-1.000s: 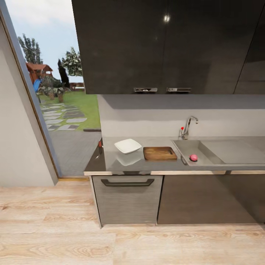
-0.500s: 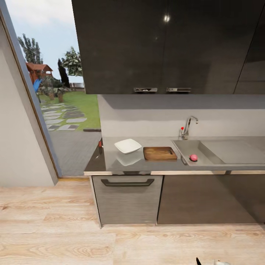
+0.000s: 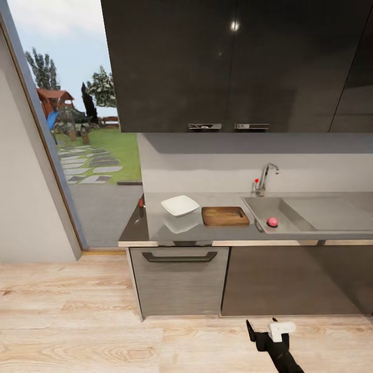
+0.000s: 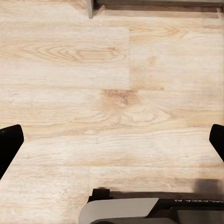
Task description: In the kitchen, take the Vidalia onion out of the sink, dice it on the chopping board with the paring knife, put the diced onion into the bowl on the countertop, then place both the paring knife and the chopping board into the sink.
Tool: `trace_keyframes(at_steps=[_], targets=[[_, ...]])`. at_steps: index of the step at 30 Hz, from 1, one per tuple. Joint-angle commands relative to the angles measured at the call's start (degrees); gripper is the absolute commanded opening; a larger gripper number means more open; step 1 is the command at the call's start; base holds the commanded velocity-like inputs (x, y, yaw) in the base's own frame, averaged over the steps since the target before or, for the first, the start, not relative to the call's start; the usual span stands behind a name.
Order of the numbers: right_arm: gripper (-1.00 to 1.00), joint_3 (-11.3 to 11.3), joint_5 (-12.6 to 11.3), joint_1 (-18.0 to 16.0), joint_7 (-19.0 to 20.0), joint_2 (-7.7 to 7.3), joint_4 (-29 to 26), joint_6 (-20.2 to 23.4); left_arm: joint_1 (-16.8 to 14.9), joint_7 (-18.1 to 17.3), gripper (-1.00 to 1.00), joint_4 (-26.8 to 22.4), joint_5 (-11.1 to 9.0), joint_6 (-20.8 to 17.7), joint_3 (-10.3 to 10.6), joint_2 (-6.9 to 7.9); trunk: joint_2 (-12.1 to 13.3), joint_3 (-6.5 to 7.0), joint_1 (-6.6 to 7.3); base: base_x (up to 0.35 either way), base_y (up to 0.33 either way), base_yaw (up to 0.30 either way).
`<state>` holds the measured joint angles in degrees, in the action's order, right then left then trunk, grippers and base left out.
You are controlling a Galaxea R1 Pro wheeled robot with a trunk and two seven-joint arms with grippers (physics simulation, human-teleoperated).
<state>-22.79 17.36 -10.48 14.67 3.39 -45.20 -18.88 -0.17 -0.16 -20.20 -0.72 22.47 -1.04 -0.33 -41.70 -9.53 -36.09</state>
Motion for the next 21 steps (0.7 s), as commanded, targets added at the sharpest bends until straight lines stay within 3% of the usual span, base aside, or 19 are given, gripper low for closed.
trace_keyframes(at_steps=[1, 5, 8, 13, 17, 21], targets=[[1.00, -0.39, 0.43, -0.07, 0.90, 0.44, -0.31, -0.47, -0.01, -0.02, 1.00, -0.02, -0.07, 0.13, -0.10, -0.02, -0.07, -0.08, -0.01, 0.000, 0.000, 0.000], [1.00, -0.22, 0.83, 1.03, 6.67, 1.56, -1.20, -5.46, -0.03, -0.02, 1.00, -0.02, -0.07, 0.13, -0.10, -0.02, -0.07, -0.08, -0.01, 0.000, 0.000, 0.000], [1.00, -0.23, 1.01, 3.00, 8.65, 1.77, -1.38, -8.65, -0.02, -0.02, 1.00, -0.02, -0.05, 0.12, -0.10, -0.02, -0.07, -0.08, -0.01, 0.000, 0.000, 0.000], [1.00, -0.24, 1.08, 5.85, 9.58, 1.88, -1.50, -12.11, -0.01, -0.02, 1.00, -0.02, -0.07, 0.12, -0.10, -0.02, -0.07, -0.08, -0.01, 0.000, 0.000, 0.000], [1.00, -0.28, 1.05, 10.87, 9.91, 1.89, -1.08, -18.05, -0.03, -0.02, 1.00, -0.01, -0.07, 0.11, -0.11, -0.02, -0.07, -0.08, -0.01, 0.000, 0.000, 0.000], [1.00, -0.31, 1.02, 13.22, 9.93, 1.93, -0.98, -21.26, -0.05, -0.02, 1.00, -0.02, -0.07, 0.11, -0.13, -0.02, -0.07, -0.08, -0.01, 0.000, 0.000, 0.000]])
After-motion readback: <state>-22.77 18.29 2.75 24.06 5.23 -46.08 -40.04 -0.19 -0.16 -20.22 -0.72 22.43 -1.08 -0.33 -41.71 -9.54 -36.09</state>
